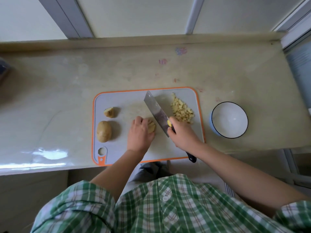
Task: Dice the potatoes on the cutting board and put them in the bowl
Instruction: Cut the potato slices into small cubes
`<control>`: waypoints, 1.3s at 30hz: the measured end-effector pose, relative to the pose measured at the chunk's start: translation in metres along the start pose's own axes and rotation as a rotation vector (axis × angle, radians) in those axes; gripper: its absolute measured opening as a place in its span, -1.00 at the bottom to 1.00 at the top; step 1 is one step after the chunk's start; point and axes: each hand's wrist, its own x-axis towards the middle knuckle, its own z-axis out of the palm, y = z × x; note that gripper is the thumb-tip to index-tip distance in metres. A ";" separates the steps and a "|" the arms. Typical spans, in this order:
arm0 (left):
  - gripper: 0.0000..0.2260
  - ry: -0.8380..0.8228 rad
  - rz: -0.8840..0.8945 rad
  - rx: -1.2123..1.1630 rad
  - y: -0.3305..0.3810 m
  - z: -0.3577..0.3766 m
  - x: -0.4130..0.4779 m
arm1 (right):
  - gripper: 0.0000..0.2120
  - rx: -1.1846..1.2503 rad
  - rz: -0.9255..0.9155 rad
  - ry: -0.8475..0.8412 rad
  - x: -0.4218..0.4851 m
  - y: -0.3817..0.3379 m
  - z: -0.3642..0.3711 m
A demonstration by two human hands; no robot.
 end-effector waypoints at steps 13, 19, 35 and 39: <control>-0.67 0.000 -0.001 -0.033 -0.011 -0.002 0.002 | -0.94 -0.194 -0.076 -0.013 -0.007 -0.018 0.021; -0.67 -0.007 -0.003 -0.064 -0.011 -0.004 0.002 | -0.73 -0.229 -0.028 -0.001 -0.006 -0.020 0.037; -0.68 -0.002 -0.011 -0.059 -0.016 -0.008 -0.003 | -0.93 -0.167 -0.090 0.010 -0.001 -0.028 0.026; -0.72 -0.004 -0.015 -0.060 -0.017 -0.006 -0.001 | -0.86 -0.191 -0.047 0.011 -0.002 -0.028 0.034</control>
